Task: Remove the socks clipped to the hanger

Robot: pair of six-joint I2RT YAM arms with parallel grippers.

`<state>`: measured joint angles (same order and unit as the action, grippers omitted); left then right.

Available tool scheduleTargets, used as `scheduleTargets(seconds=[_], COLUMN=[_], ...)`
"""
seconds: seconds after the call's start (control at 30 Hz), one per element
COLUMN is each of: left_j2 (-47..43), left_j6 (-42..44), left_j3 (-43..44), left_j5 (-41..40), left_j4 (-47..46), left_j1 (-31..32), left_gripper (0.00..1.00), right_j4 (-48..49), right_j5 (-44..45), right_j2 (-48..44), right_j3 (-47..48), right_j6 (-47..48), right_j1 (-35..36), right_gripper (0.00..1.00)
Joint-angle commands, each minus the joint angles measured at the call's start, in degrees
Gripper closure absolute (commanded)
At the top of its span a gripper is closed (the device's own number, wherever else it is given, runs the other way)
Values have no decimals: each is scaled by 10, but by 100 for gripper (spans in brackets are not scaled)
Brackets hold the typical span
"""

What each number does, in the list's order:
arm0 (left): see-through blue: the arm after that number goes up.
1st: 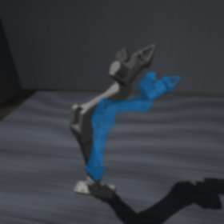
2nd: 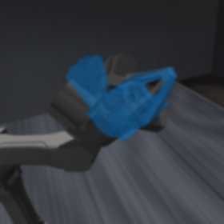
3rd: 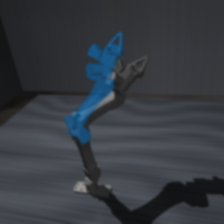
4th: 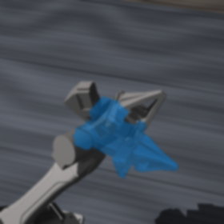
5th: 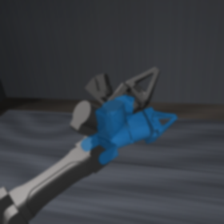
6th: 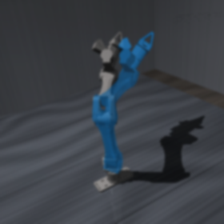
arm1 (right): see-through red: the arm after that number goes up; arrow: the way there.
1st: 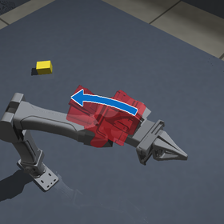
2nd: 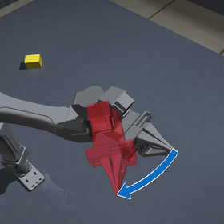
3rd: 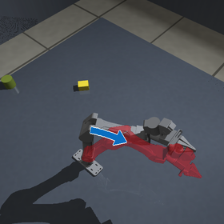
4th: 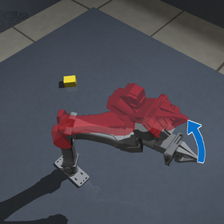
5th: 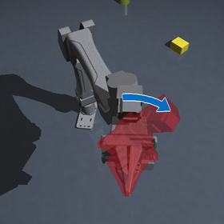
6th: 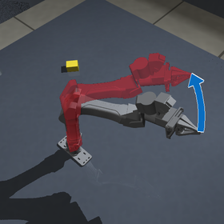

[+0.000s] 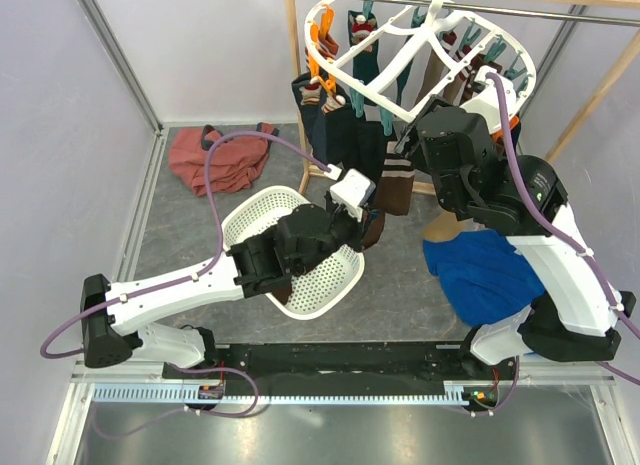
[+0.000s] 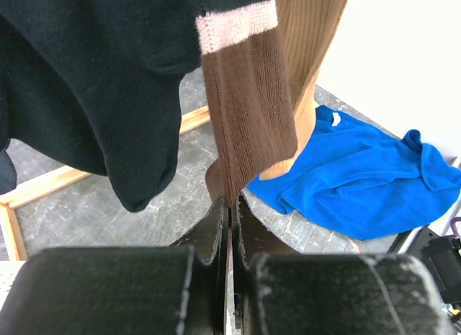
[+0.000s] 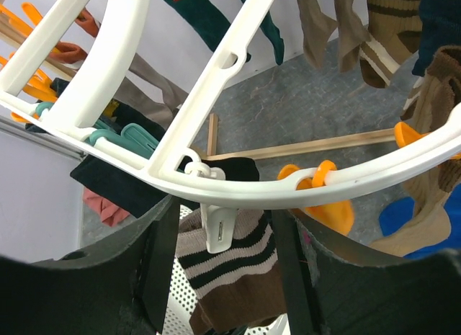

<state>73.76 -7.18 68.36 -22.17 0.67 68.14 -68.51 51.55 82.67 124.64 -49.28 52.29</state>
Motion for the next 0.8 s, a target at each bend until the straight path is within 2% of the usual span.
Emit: scheduleTargets(seconds=[0.0,0.37,0.6,0.77], left_j2=[-9,14,24,20], left_j6=[48,145,166,151], left_j3=[2,13,13,9], left_j5=[-47,-125,-143,-136], left_j4=[-42,-80,-87,-86], left_j1=[14,55,67,67], left_gripper=[98,98,98,98], right_j4=[7,-41,-57,-36], right_j5=[12,26,36,25], right_j2=[-1,29,40,30], right_j3=[-4,45,54,49], right_j6=[-1,-4,-9,5], right_j1=[1,1,1,1], right_gripper=[39,41,42,41])
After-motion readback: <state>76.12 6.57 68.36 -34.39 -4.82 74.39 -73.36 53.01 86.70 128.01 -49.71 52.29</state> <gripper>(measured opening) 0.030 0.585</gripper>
